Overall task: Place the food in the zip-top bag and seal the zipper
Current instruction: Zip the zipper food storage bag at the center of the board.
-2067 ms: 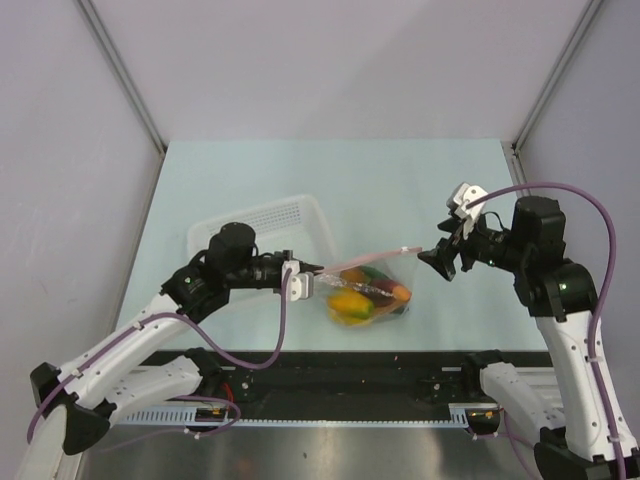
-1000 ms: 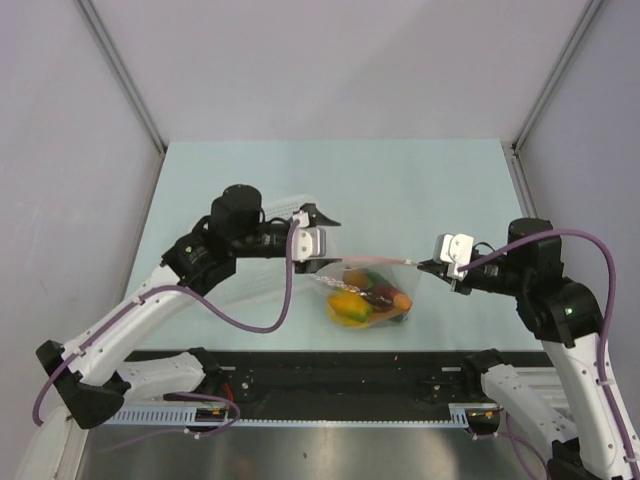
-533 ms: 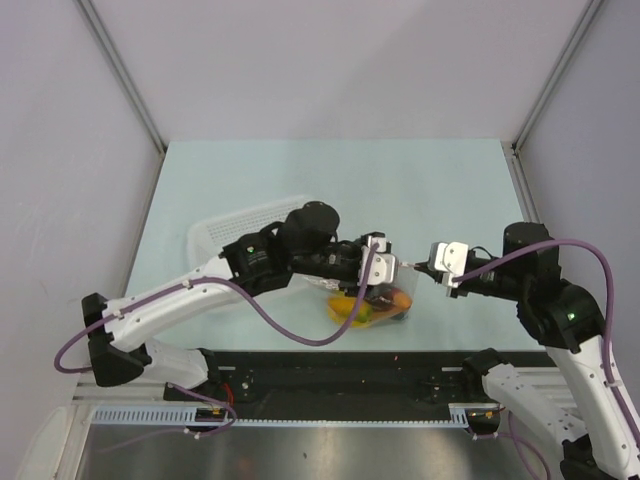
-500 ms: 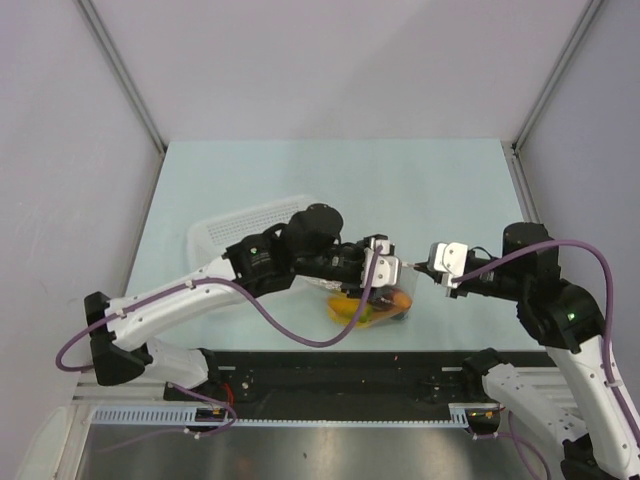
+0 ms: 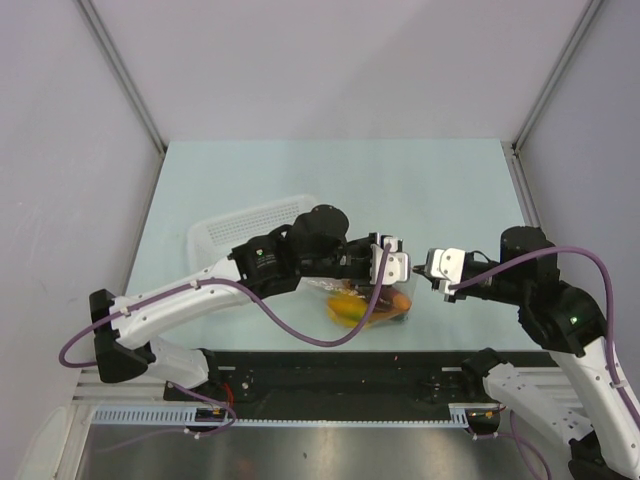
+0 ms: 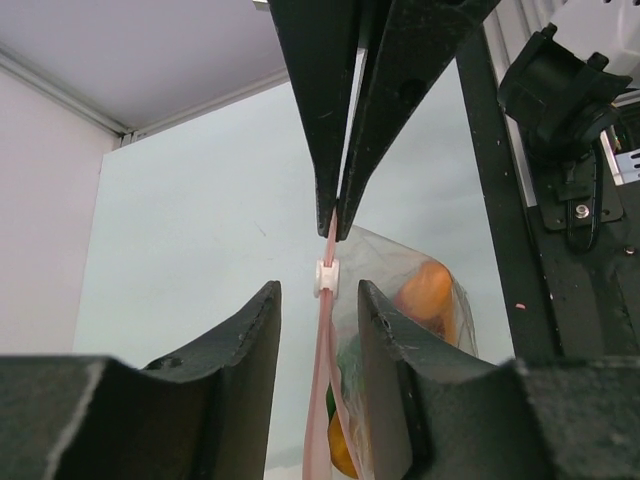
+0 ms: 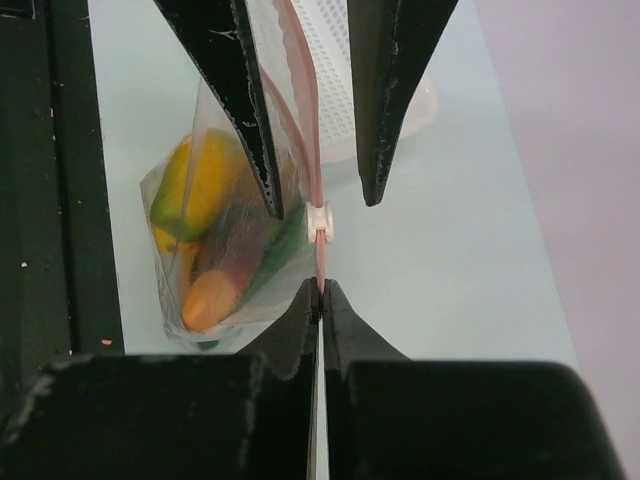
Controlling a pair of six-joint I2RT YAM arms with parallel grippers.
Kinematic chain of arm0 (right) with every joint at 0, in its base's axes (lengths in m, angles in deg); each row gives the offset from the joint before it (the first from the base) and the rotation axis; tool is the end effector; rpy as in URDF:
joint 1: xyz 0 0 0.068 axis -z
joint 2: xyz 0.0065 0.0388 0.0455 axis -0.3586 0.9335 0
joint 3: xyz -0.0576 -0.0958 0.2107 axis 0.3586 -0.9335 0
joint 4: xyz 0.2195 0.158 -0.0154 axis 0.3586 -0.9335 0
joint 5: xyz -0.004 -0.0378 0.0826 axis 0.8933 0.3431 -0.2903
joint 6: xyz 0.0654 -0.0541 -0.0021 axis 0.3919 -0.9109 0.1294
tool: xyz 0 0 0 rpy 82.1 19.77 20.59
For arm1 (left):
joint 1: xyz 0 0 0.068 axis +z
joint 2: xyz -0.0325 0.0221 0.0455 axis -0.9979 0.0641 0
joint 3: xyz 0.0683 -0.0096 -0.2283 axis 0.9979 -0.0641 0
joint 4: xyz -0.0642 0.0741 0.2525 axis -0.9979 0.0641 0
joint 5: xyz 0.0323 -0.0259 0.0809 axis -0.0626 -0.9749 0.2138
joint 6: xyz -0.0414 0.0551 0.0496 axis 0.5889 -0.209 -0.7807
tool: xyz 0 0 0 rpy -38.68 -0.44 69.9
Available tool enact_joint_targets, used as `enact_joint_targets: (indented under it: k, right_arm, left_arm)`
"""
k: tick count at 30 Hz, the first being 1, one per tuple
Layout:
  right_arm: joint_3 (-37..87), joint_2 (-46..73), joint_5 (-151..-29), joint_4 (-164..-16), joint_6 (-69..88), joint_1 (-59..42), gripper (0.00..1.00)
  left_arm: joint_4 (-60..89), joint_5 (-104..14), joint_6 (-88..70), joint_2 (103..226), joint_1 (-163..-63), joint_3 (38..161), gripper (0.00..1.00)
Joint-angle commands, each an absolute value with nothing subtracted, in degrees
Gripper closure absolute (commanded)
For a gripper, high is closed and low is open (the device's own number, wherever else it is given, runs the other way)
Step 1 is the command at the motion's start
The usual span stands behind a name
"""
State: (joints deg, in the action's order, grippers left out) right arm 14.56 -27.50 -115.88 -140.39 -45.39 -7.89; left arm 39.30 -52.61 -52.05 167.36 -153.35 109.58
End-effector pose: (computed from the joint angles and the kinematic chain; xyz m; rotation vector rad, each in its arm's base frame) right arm 0.1308 0.1195 0.3655 -1.4826 1.2676 0.3661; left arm 0.1233 -0.3425 0.3645 1.5969 1.1292 -0.6768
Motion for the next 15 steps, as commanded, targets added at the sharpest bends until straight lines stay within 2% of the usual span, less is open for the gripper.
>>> enact_joint_targets:
  k: [1,5,7,10,11,14,15]
  right_arm:
    - [15.48,-27.85,-114.75,-137.46,-44.81,-8.52,1.00]
    - [15.40,-27.85,-114.57,-137.11,-44.19,-8.70,1.00]
    - [15.40,-27.85,-114.48,-136.58,-43.58,-8.78,1.00]
    - [15.57,-27.85,-114.13,-136.58,-43.49,-8.78,1.00]
    - [15.48,-27.85,-114.05,-136.58,-43.31,-8.78,1.00]
    - [15.57,-28.11,-113.52,-136.67,-42.87,-8.78,1.00]
    - [15.48,-28.02,-113.34,-136.67,-42.78,-8.78,1.00]
  left_arm:
    - [36.58,-54.00,-53.23,167.63,-153.82,110.47,0.60]
    - [35.78,-55.14,-54.64,168.16,-153.82,110.47,0.63]
    - [36.31,-55.49,-55.34,169.03,-153.82,110.91,0.69]
    - [37.45,-56.37,-56.04,169.65,-153.74,111.70,0.78]
    - [37.45,-56.55,-56.39,169.48,-153.82,111.26,0.85]
    - [38.15,-57.78,-57.97,168.51,-153.82,110.30,0.99]
    - [39.03,-58.48,-59.11,168.34,-153.82,110.12,1.00]
